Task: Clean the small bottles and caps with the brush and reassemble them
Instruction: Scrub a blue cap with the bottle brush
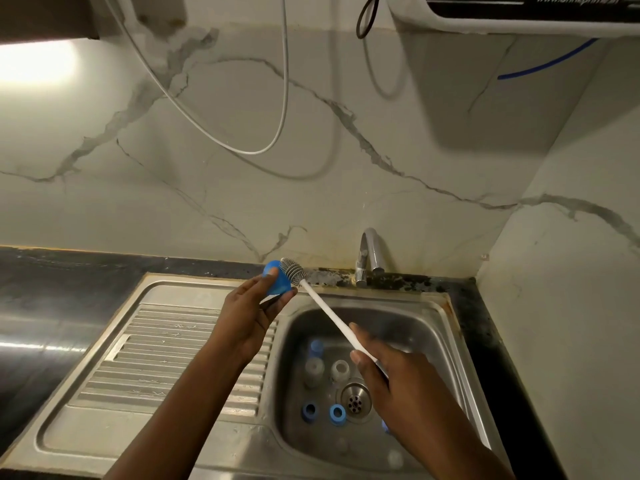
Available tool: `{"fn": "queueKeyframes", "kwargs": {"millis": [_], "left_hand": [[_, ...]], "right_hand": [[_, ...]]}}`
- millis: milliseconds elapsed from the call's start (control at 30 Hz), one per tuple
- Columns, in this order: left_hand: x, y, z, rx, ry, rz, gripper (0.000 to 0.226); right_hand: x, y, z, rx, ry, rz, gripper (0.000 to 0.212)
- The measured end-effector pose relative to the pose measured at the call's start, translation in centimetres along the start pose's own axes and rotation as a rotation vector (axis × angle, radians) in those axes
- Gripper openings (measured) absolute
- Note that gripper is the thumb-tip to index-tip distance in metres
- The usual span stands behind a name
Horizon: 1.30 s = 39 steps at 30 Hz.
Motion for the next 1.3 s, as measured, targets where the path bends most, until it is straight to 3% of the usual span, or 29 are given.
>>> {"fn": "queueKeyframes", "kwargs": {"millis": [133,300,500,700,967,1300], "left_hand": [[1.3,0.5,-1.5,-0.033,-0.086,-0.058,0.046],[0.2,-0.1,-1.3,0.032,-0.044,0.036,0.054],[-1.2,-0.9,0.4,0.095,-0.013,0.089,0.046],[0.1,0.5,-0.8,0.071,-0.141,0.046,0.045],[-1.2,0.4,3.2,0.164,-0.021,0.071,0.05],[-1.2,2.3,6.8,0.196,0.142,0.073,0.04]], "right_hand": [[-0.7,-0.6,-0.5,-0.003,-0.057,0.029,0.049],[-0.5,-0.1,-0.1,-0.011,0.028,0.006,0.045],[0.1,1.9,-0.2,-0.01,-0.005,-0.038,0.048],[-0.7,0.4,-0.3,0.006,0.003,0.001,0.049],[0.0,0.4,-2.5,-0.045,0.041,-0.045,0.045],[1.1,-0.5,-6.8,-0.123,0.006,-0.09,0.042]]}}
Point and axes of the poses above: each hand's wrist, its own y-axis towards the middle knuckle, its own x-axis out of the back of the hand, z = x × y, the point moved 8 cm from there along y, towards the middle knuckle, and after that the axes turned 4 degrees about x, right-handed, at the moved point
